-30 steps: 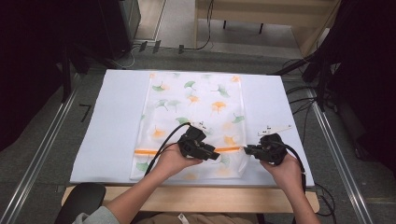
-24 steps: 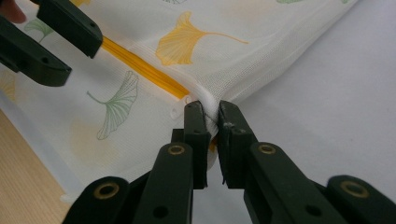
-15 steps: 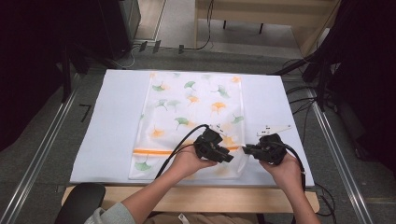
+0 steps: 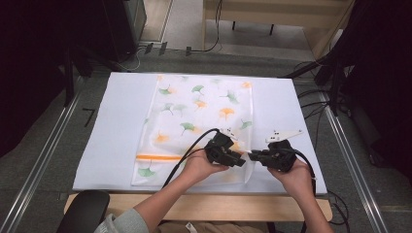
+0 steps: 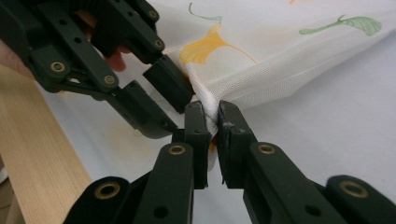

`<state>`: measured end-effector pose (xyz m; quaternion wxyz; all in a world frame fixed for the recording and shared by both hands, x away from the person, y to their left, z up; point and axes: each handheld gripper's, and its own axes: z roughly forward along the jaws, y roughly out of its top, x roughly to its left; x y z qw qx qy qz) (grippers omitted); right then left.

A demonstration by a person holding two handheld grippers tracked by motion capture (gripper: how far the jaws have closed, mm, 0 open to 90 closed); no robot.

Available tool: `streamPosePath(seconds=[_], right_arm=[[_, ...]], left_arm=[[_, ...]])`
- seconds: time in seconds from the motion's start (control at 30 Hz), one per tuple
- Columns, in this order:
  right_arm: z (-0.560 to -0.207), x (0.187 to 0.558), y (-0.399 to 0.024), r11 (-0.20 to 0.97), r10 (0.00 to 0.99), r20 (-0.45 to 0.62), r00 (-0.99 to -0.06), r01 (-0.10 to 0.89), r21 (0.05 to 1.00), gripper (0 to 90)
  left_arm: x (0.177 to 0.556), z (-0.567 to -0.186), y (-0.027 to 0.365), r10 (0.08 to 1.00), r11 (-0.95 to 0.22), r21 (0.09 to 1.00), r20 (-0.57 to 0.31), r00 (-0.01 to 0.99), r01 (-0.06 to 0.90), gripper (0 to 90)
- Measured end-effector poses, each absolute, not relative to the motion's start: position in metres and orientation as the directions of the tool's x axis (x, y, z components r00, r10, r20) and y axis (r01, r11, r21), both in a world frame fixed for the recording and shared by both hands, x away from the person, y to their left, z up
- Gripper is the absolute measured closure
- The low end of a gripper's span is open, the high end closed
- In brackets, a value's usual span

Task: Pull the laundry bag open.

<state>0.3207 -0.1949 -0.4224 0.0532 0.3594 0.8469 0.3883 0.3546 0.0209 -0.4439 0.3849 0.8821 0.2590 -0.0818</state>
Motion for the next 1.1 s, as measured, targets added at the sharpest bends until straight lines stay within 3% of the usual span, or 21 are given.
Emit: streamPosePath(seconds=[0.47, 0.7, 0.87, 1.1], right_arm=[[-0.4244, 0.3211, -0.1892, 0.462, 0.640, 0.185, -0.746, 0.566, 0.683, 85.3], [-0.4240, 0.3209, -0.1882, 0.464, 0.633, 0.194, -0.750, 0.568, 0.680, 85.4], [-0.4241, 0.3208, -0.1875, 0.463, 0.621, 0.208, -0.755, 0.568, 0.680, 85.5], [-0.4237, 0.3207, -0.1878, 0.453, 0.625, 0.219, -0.749, 0.577, 0.680, 85.4]], left_arm=[[0.3522, -0.4424, 0.0210, 0.377, -0.551, 0.652, -0.363, 0.852, 0.521, 81.2], [0.3540, -0.4452, 0.0203, 0.395, -0.548, 0.647, -0.359, 0.846, 0.530, 82.8], [0.3551, -0.4451, 0.0212, 0.406, -0.549, 0.636, -0.364, 0.838, 0.543, 89.8], [0.3550, -0.4443, 0.0239, 0.410, -0.543, 0.633, -0.373, 0.832, 0.551, 90.0]])
